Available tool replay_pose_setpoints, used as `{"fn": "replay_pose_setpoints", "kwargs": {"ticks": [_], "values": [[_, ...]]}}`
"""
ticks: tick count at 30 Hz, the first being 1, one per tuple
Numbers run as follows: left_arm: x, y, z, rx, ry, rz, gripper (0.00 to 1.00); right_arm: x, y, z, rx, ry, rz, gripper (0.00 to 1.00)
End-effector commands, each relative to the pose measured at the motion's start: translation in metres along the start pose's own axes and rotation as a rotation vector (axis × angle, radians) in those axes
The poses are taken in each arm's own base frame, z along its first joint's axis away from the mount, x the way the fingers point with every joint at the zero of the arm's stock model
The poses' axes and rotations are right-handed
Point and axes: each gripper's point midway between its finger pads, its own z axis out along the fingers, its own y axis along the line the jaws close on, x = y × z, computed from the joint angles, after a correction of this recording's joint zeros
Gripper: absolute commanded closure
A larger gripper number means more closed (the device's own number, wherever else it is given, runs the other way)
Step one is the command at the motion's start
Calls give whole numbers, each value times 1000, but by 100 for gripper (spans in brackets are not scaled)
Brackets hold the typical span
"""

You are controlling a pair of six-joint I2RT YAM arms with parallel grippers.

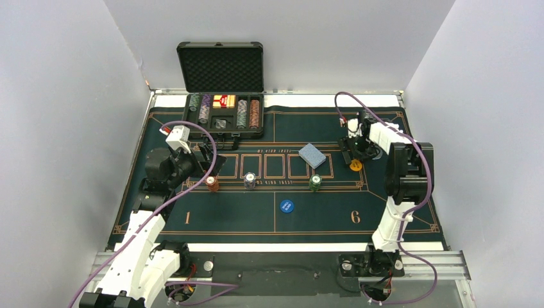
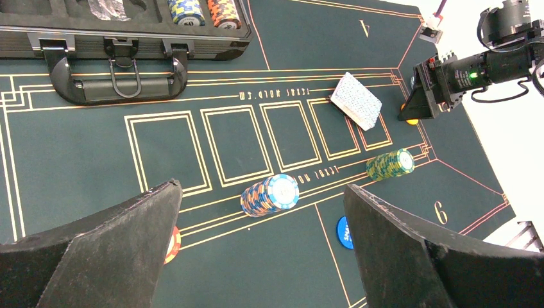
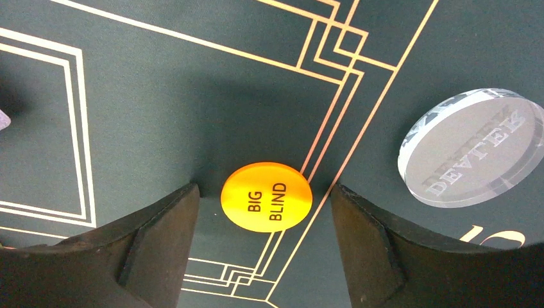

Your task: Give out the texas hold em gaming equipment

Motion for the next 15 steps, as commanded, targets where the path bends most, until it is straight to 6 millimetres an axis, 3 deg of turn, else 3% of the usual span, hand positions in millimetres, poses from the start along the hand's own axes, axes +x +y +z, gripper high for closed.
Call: {"fn": "replay_pose_setpoints", "kwargs": {"ticks": [1,5,10,15], "values": [[-12,-8,0,42,-44,22,1,5,-4,7,14,37,11,34],[-12,-8,0,42,-45,22,1,10,-2,7,7,54,10,38],[-13,-9,-1,45,-48,23,1,15,-2,-1,14,52,4,31],[-13,-10,-1,47,-48,24,1,19,2,-4,-2,58,-3,32]]}}
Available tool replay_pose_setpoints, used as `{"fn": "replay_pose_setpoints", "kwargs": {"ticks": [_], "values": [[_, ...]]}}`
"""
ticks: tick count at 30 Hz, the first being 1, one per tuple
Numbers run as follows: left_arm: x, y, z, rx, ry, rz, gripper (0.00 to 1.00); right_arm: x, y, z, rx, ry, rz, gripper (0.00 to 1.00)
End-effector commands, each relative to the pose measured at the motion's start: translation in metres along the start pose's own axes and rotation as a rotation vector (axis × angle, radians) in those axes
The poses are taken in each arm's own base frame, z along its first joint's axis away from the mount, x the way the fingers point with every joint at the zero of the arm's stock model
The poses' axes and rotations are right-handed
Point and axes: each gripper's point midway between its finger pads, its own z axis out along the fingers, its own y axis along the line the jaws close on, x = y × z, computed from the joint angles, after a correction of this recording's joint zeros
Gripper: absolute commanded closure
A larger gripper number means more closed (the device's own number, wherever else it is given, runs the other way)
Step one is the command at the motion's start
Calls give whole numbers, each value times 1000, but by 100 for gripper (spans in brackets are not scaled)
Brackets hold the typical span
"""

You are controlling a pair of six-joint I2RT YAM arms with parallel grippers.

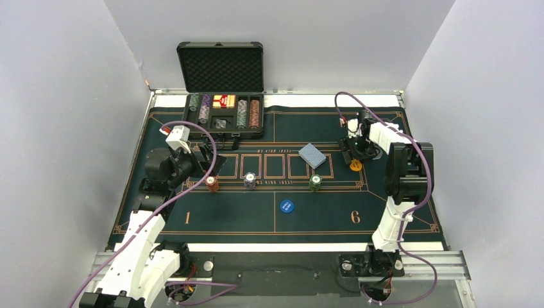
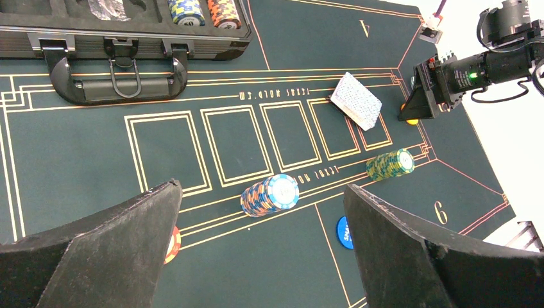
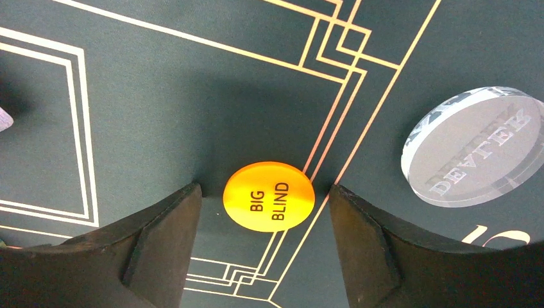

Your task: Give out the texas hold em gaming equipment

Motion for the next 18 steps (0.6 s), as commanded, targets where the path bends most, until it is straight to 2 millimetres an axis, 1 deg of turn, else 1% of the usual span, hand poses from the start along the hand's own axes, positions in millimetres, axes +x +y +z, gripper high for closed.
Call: {"fn": "replay_pose_setpoints", "kwargs": {"ticks": [1,5,8,10,12,13,15,18], "values": [[-13,-10,-1,48,-46,23,1,22,-4,-4,-2,58,9,33],[-13,-10,-1,46,-47,25,1,26,-3,0,-21,78,14,38],[-13,-9,-1,45,-48,25,1,26,-3,-2,-23,76,17,40],[-13,-10,-1,46,-48,25,1,26,-4,-4,-22,70,19,36],[-12,-9,-1,45,-47,24,1,27,-5,-7,-23,63,23,29],[-13,-9,-1,45,-47,25,1,28,-4,-7,-23,63,22,27],[-12,-9,-1,45,-47,25,1,29,-5,-9,-25,61,23,27],[-13,-9,-1,45,-48,25,1,35,-4,-7,-32,75,24,29]]}}
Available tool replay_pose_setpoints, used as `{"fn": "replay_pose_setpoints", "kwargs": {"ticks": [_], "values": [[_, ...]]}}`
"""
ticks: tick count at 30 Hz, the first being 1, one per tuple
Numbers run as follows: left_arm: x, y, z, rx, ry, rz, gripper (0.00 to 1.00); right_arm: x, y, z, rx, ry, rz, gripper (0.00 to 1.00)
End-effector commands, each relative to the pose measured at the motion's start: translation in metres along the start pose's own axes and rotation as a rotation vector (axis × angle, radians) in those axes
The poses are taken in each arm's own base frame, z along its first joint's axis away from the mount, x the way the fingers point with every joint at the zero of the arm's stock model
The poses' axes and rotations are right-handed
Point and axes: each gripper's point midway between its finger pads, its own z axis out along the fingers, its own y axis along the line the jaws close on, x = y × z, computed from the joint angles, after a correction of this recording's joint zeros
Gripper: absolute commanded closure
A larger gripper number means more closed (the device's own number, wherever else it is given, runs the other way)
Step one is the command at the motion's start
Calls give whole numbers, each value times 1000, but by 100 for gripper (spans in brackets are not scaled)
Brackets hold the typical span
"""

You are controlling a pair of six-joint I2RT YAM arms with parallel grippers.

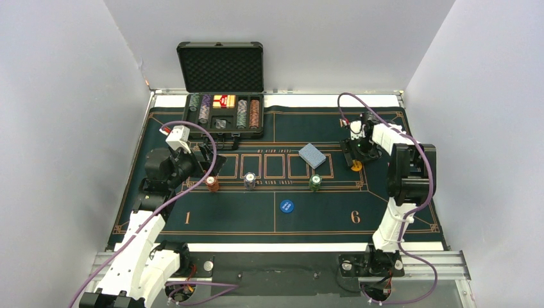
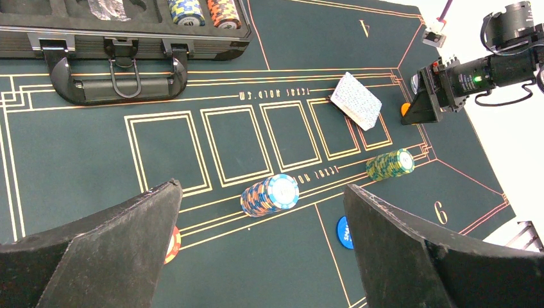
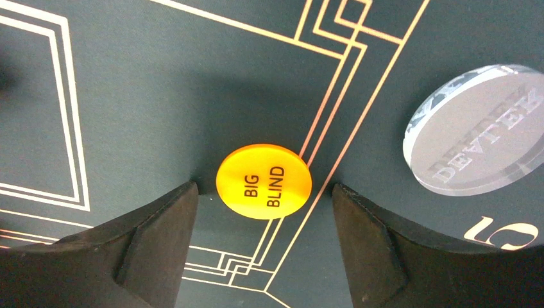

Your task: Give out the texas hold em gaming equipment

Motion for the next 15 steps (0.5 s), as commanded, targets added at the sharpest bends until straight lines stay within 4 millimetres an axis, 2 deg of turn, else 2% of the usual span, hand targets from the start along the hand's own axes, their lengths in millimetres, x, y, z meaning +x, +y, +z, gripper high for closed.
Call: {"fn": "replay_pose_setpoints", "kwargs": {"ticks": [1,6,10,12,15], "values": [[-13,-9,-2,45,-49,25,1,27,-1,-4,-13,71,15,30],[-13,-10,-2,47,-49,26,1,30,0,1,-23,88,18,42],[-13,-10,-2,46,-51,26,1,28,1,0,-28,78,11,47],[-13,-10,-2,47,-51,26,1,27,1,1,-28,76,10,46],[-13,-10,-2,48,-50,26,1,26,1,2,-27,75,5,34]]}}
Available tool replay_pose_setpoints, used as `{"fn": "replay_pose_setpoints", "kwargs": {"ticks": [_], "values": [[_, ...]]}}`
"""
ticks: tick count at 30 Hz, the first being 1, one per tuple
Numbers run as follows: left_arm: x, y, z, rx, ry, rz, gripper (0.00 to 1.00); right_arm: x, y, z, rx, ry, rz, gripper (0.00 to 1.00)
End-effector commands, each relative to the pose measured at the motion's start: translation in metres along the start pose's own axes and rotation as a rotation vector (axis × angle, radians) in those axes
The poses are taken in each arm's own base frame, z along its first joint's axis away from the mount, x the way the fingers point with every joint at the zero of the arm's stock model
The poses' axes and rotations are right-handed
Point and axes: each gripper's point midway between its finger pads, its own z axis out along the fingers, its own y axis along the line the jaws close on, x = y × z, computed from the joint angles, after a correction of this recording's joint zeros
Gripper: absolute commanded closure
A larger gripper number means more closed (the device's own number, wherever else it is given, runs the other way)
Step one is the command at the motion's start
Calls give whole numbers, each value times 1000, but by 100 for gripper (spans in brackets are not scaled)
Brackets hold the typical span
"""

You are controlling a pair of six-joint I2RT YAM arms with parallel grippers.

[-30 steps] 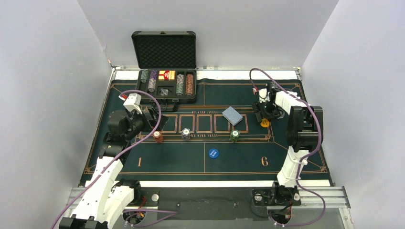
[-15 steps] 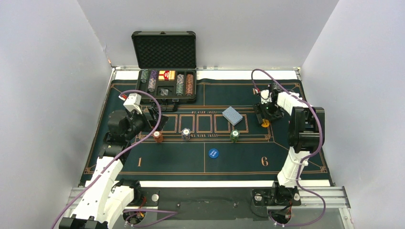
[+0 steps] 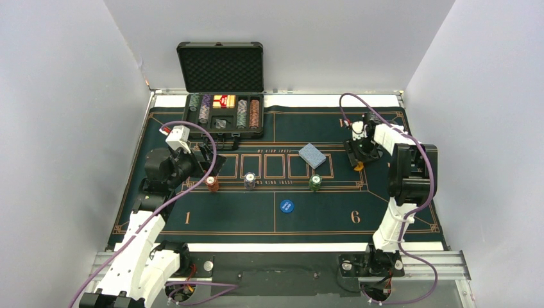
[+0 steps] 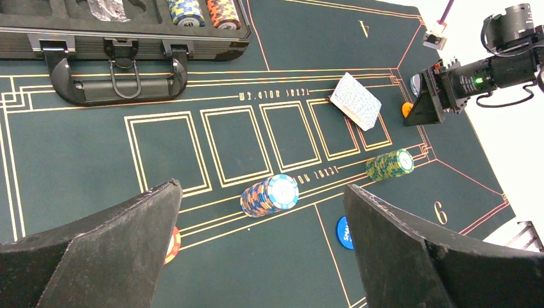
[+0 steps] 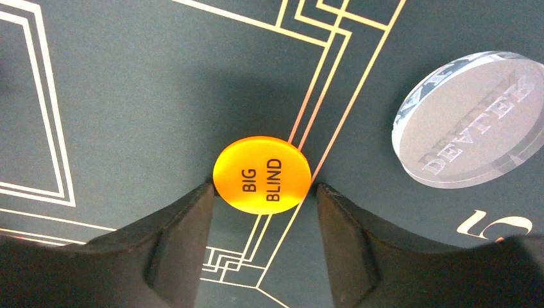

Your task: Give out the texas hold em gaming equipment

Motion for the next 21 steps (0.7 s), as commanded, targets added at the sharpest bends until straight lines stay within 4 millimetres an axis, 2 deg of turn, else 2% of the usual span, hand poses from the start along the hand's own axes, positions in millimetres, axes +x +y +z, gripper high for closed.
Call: {"fn": "replay_pose_setpoints", "kwargs": {"ticks": [1,3,7,14,16,21], "values": [[-13,-10,-2,47,-48,26,1,19,6,3,-26,62,1,33],[-13,-10,-2,47,-48,26,1,18,6,3,-26,57,-1,32],[-13,-10,-1,47,-47,25,1,17,10,4,-42,56,-9,37],[-13,-10,-2,48,-47,25,1,14,15,1,-57,36,-25,58],[-12,-10,-1,47,-46,23,1,13,15,-1,-54,24,-30,61],[-11,-9,0,45,-42,21,1,7,14,-9,-42,-6,-40,63]]}}
